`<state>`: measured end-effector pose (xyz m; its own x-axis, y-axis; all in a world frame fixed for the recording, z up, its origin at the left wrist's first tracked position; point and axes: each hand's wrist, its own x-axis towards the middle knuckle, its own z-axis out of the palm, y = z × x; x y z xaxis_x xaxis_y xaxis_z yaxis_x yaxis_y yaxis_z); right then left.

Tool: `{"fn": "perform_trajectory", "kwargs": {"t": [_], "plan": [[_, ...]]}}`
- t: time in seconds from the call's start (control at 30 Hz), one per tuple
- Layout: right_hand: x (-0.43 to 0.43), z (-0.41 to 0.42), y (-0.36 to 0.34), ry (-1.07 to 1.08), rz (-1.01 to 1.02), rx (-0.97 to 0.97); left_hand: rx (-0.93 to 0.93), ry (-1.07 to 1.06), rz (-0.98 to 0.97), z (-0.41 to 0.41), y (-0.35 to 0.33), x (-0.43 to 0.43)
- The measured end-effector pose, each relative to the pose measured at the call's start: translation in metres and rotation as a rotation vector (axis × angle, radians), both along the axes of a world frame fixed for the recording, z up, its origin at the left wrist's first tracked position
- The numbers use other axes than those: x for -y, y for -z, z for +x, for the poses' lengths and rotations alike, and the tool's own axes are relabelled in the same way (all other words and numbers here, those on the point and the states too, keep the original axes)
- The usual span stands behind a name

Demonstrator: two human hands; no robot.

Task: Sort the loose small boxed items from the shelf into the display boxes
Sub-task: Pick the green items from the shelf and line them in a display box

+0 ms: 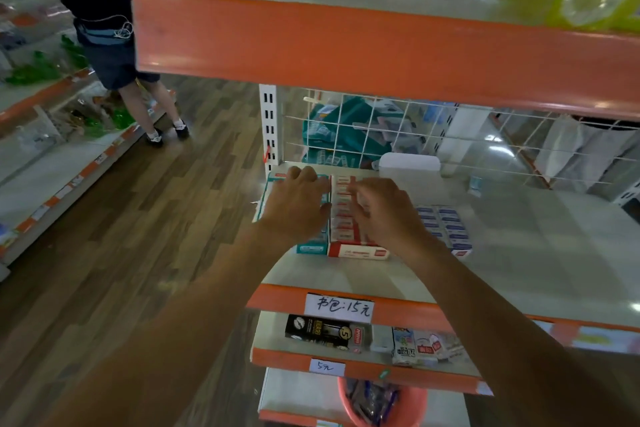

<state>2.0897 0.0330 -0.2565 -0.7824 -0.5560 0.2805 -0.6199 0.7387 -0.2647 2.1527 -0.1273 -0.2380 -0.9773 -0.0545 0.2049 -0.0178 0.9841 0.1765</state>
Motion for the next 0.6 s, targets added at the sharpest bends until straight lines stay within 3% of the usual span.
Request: {"fn": "perform_trajectory", "kwargs": {"t": [0.3,0.6], "plan": [[-0.122,-0.048,0.005,0.245,0.08,-0.048,-0.053,0.123,-0.013,-0.057,0.0,-0.114],[-0.181,-0.092,0.024,0.414,0.13,0.125,0.0,0.161,-0.124,-0.094,-0.003,-0.188]]}}
